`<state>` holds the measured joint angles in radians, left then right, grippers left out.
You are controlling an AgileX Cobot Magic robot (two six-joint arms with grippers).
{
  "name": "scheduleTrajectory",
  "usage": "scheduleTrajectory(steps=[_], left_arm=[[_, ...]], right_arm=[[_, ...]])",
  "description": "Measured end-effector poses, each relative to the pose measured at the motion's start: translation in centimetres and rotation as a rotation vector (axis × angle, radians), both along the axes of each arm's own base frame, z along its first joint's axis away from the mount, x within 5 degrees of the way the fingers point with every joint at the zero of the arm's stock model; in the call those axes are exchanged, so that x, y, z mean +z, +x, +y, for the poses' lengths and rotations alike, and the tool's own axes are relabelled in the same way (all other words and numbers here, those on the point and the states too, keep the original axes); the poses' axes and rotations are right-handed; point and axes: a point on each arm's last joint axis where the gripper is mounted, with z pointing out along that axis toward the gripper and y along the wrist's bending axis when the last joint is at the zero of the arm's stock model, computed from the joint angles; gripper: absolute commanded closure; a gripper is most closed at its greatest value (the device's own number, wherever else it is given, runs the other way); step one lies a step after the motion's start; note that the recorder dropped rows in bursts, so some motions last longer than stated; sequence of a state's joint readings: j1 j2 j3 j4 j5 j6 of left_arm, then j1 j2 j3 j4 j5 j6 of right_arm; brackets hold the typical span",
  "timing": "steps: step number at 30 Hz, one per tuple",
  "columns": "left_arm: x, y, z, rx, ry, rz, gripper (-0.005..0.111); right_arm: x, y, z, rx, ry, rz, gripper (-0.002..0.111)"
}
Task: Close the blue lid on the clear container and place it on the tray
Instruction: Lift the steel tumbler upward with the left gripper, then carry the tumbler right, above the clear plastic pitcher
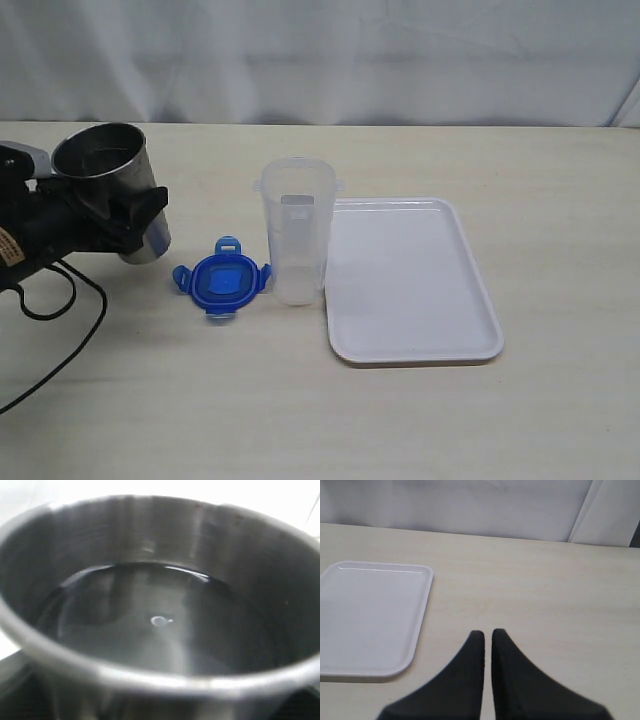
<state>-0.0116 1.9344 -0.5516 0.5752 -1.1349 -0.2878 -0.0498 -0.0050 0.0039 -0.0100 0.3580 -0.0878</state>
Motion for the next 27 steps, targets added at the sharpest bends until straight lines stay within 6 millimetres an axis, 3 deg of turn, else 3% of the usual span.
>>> scheduleTrajectory(steps=[16,27], left_arm=[[2.5,3.0,-0.4,-0.012,-0.048,-0.074,0.107],[4.0,4.8,-3.7,-0.09,0.011,-0.085,0.107]], right_arm=[[0.0,0.0,0.0,0.0,0.0,0.0,0.103],[0.0,0.0,0.0,0.0,0.0,0.0,0.103]])
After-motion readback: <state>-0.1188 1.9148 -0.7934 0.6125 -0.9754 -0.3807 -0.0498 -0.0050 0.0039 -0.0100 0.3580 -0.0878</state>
